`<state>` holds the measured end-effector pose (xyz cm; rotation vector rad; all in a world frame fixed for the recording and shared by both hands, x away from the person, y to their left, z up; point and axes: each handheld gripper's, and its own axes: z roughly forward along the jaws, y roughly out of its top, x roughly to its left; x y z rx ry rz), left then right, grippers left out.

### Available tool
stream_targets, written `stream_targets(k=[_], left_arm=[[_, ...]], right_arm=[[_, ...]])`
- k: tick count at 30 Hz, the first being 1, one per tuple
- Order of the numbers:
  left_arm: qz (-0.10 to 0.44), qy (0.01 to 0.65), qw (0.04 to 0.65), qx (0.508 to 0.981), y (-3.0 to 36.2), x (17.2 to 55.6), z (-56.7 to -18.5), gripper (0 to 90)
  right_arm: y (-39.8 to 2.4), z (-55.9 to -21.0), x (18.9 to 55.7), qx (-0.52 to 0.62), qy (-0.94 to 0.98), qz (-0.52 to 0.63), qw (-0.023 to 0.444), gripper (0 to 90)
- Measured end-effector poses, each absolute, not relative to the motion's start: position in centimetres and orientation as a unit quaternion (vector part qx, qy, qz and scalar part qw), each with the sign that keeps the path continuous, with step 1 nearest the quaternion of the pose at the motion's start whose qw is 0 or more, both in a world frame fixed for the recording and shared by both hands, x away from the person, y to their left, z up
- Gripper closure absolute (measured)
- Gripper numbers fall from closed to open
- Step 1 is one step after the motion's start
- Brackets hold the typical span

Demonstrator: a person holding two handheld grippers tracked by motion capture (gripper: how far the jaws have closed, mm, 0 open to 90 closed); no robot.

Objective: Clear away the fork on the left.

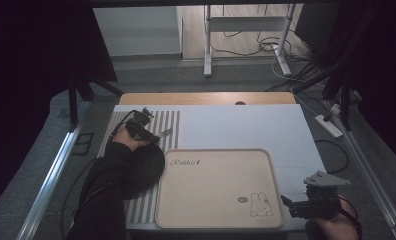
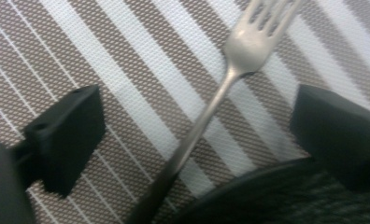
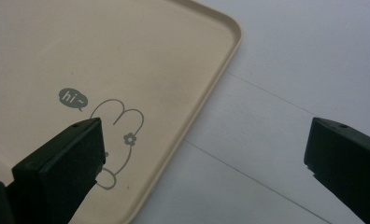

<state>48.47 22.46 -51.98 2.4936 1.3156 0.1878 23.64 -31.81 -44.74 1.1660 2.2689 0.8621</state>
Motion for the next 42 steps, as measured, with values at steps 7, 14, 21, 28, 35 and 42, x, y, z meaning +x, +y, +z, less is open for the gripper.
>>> stream_targets(k=[7, 14, 21, 28, 35, 42], left_arm=[[0.067, 0.440, 0.168, 0.880, 23.1, 48.2, -51.5, 49.5], [0.062, 0.408, 0.175, 0.894, 23.8, 48.1, -51.4, 77.6], [0.046, 0.393, 0.190, 0.898, 24.4, 48.3, -51.5, 86.3], [0.087, 0.383, 0.188, 0.900, 25.0, 48.2, -51.2, 86.5], [0.127, 0.384, 0.155, 0.901, 26.3, 48.4, -49.4, 86.5], [0.111, 0.391, 0.168, 0.898, 26.9, 47.6, -47.5, 86.4]], right_arm=[[-31.7, -44.8, 23.6, 0.419, 0.824, 0.310, 0.223, 0.0], [-31.6, -44.8, 23.6, 0.414, 0.829, 0.303, 0.223, 0.0], [-31.5, -44.8, 23.6, 0.412, 0.829, 0.303, 0.224, 0.0], [-31.5, -44.8, 23.6, 0.412, 0.830, 0.304, 0.222, 0.0], [-31.6, -44.8, 23.7, 0.413, 0.830, 0.303, 0.221, 0.0], [-31.5, -44.8, 23.7, 0.412, 0.830, 0.304, 0.221, 0.0]])
